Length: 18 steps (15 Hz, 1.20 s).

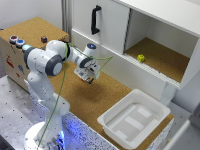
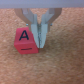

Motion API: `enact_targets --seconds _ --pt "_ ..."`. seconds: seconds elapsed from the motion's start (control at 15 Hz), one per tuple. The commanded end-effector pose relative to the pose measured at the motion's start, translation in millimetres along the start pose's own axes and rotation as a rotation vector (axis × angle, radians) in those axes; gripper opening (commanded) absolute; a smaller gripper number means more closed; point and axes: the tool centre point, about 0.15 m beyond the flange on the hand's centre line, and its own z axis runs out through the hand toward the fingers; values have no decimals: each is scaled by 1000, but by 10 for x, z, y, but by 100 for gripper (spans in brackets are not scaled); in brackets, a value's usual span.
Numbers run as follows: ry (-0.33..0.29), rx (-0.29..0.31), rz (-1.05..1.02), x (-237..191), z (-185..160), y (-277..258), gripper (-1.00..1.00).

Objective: Sweep the pink block to the left

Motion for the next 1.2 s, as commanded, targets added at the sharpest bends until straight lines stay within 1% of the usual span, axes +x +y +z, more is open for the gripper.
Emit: enact_targets --seconds 0.0,0.13,0.27,0.53,0.6,0.67,0.8,0.93,1.07,1.13 --pt "-104 5 -16 256 196 -551 -100" --pt "-103 8 -28 278 195 -690 -100" --pt "-98 -1 -20 236 151 -732 -100" --pt "-74 -50 1 43 -105 -643 -100" --pt "-62 -68 -3 0 -241 -615 -100" --pt "-58 -98 -15 -38 -351 -610 100" --pt "-44 -152 -53 -106 -582 -617 100" --pt "-19 -173 -85 -130 -742 -658 100" --pt "-7 -178 -112 -109 -801 -699 100" --pt "-15 -173 -131 -74 -804 -723 100"
